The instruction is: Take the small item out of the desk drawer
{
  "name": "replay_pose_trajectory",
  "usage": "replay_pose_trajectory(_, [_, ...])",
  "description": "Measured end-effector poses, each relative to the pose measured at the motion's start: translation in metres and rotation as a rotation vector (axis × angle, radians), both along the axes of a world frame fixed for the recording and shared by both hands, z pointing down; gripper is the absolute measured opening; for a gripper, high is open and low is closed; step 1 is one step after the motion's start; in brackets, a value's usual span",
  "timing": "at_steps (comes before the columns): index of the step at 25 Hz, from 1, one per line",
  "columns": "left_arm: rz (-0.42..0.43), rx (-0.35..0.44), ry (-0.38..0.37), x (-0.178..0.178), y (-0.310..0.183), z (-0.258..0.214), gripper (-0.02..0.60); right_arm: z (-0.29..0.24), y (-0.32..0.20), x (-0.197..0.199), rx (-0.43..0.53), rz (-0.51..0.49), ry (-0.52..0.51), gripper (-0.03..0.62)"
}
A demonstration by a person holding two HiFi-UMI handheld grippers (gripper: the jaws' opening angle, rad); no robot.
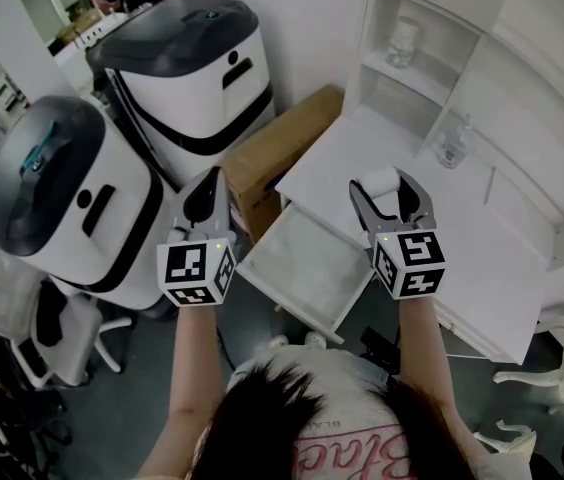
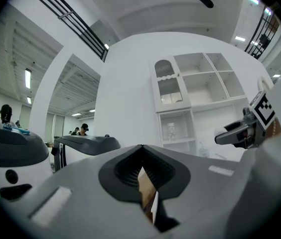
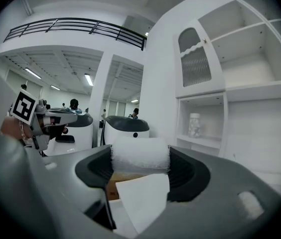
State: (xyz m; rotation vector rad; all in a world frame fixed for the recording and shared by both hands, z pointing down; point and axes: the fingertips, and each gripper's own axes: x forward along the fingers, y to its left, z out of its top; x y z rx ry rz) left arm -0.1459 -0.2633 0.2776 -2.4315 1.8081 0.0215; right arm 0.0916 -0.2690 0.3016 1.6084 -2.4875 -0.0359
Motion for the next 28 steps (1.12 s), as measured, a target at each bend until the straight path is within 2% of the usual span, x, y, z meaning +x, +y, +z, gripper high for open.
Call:
replay_pose_trajectory(9, [0.003,0.054,-0.014,-0.001,0.001,-0.018,0.014,-0.039,0.003,0.009,0.130,0.042,-0.021,0.293])
replay_pose_trajectory(20, [-0.007,0.128,-0.020,-0.011,0.005,-0.047,0.014,-0.071,0.008,0.016,0.225,0.082,-0.039,0.293])
replay_pose_trajectory(28, [-0.010,0.152,-0.023,-0.012,0.007,-0.056,0.014,-0.078,0.012,0.019,0.250,0.094,-0.039,0.293])
